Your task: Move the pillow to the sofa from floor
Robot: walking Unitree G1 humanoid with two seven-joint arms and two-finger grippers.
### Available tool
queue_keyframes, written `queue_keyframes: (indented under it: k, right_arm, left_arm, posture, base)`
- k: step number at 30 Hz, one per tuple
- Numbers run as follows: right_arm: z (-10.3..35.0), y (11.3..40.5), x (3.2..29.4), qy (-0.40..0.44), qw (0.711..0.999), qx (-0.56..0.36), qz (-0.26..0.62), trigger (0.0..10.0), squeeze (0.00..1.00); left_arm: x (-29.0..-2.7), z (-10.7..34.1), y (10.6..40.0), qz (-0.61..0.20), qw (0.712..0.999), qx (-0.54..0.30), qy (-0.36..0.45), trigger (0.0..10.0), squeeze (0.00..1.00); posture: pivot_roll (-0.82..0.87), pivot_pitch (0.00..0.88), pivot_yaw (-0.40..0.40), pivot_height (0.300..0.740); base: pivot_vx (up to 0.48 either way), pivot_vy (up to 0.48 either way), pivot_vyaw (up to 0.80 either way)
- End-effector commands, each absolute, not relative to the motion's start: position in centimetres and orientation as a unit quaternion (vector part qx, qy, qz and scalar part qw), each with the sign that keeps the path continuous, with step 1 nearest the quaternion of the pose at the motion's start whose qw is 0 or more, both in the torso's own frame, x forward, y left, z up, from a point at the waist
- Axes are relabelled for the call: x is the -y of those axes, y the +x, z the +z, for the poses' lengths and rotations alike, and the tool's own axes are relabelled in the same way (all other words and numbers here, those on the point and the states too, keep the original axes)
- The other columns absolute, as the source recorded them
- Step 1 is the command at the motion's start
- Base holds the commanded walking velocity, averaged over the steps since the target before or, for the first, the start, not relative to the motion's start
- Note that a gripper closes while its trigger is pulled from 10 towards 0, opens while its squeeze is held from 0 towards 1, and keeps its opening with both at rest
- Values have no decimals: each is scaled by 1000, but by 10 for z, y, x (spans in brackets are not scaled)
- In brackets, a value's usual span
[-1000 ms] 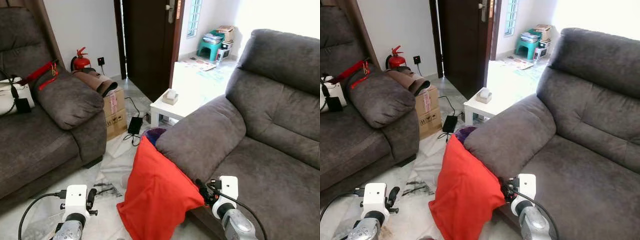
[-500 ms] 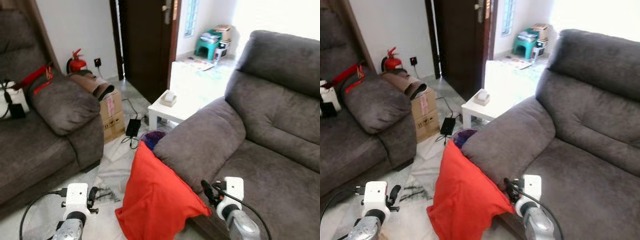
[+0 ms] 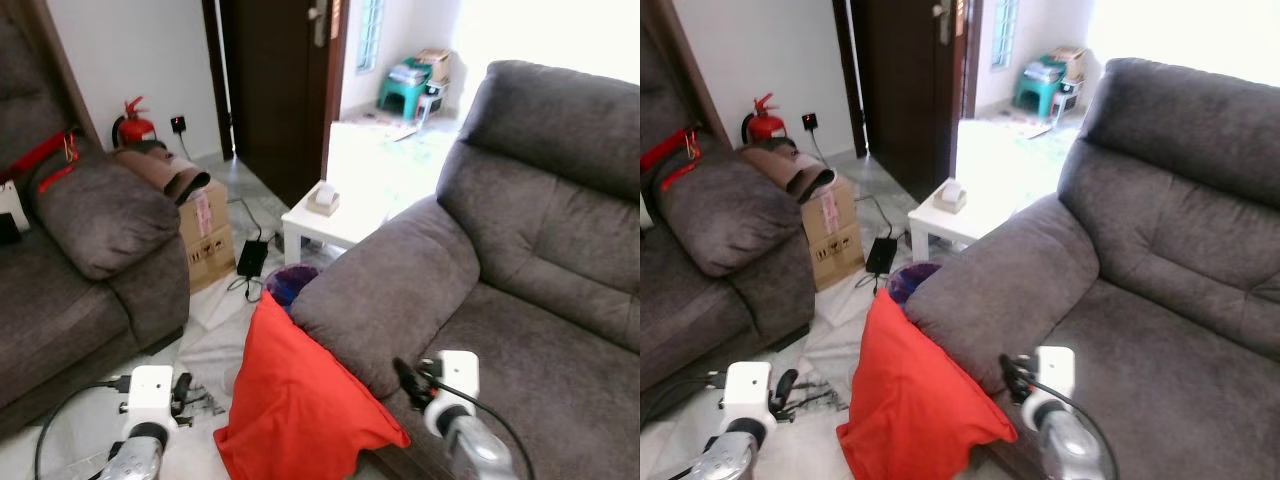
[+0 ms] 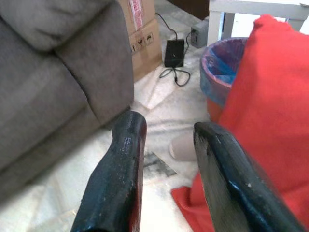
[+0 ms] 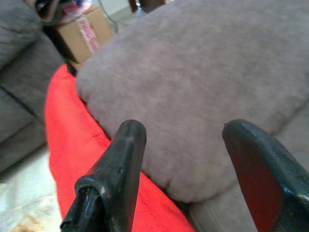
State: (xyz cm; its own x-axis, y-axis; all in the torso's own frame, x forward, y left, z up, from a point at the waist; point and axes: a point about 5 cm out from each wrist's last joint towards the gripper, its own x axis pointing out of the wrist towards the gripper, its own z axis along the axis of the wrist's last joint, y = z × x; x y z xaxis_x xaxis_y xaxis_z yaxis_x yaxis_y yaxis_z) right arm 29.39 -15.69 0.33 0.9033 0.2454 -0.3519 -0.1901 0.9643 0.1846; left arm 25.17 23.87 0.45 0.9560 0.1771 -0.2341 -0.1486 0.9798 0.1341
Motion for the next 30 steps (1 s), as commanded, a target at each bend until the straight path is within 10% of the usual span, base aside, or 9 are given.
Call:
queue_keyframes:
  k: [1,27,28,30]
  right_arm:
    - [-3,287,170,66,971,-207,97,10000,0]
    - [5,302,161,-39,954,-249,162,10000,0]
    - [10,306,160,-104,944,-244,196,10000,1000]
    - [13,308,158,-200,918,-239,246,10000,1000]
  left_arm:
    - [-234,3,251,80,988,-123,53,10000,0]
    - [-254,27,254,95,990,-91,51,10000,0]
    - [-254,37,261,89,992,-75,51,10000,0]
    - [-251,49,267,69,994,-55,62,10000,0]
  posture:
    - [91,13,-14,653]
    - [173,141,29,640]
    - [186,157,29,640]
    - [191,161,29,640]
  base:
    - [0,0,0]
    - [0,0,0]
    - [0,0,0]
    - [0,0,0]
